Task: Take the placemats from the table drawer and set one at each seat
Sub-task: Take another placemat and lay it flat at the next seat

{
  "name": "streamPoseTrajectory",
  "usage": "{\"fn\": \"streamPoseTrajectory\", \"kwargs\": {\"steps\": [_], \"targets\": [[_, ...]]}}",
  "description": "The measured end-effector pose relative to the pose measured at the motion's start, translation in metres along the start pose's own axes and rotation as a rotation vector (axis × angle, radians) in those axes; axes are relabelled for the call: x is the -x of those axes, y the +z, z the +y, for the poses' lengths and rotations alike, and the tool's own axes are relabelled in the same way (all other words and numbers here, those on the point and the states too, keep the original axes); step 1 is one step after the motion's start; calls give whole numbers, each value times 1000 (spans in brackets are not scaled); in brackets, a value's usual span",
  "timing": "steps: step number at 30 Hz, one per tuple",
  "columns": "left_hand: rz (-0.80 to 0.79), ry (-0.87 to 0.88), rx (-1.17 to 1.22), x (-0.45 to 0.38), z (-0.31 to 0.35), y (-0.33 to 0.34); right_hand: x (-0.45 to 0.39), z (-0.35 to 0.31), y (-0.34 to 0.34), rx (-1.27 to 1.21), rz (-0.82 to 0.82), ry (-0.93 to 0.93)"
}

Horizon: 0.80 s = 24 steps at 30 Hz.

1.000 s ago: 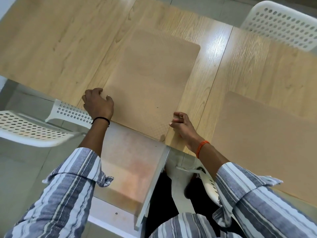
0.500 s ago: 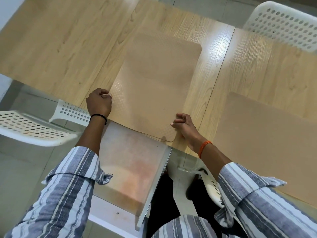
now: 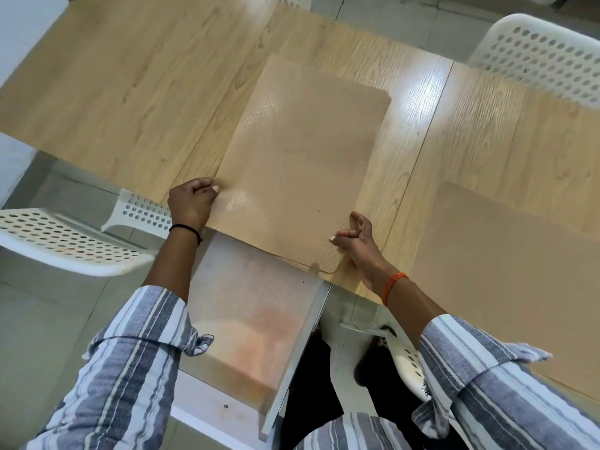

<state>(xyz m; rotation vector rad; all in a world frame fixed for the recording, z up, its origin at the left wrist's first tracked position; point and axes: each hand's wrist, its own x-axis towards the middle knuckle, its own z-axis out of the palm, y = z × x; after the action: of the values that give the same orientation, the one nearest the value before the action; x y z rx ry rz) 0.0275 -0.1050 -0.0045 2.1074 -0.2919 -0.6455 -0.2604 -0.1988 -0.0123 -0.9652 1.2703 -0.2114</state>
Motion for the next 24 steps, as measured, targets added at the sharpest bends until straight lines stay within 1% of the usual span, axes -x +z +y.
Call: {"fn": "streamPoseTrajectory", "kwargs": {"steps": [2, 4, 11, 13, 15, 17, 19, 21, 24], "targets": [[6, -104, 64, -5, 0, -3, 0, 1, -1, 0, 6, -2], [-5, -169, 72, -7, 1, -5, -1, 2, -2, 8, 9, -5], [-70, -316, 148, -5, 15, -1, 0, 3, -1, 41, 46, 12], [-96, -374, 192, -3, 20, 2, 2, 4, 1, 75, 99, 14], [-117, -426, 203, 1, 26, 4, 3, 6, 2, 126, 202, 18], [-128, -461, 210, 1, 30, 3, 6, 4, 3, 111, 262, 75], [-137, -485, 226, 1, 31, 2, 10, -4, 3, 24, 250, 128], [-158, -493, 219, 3, 34, -1, 11, -13, 2, -44, 216, 122], [-214, -438, 213, 6, 36, -9, 10, -27, -3, -72, 213, 93]]}}
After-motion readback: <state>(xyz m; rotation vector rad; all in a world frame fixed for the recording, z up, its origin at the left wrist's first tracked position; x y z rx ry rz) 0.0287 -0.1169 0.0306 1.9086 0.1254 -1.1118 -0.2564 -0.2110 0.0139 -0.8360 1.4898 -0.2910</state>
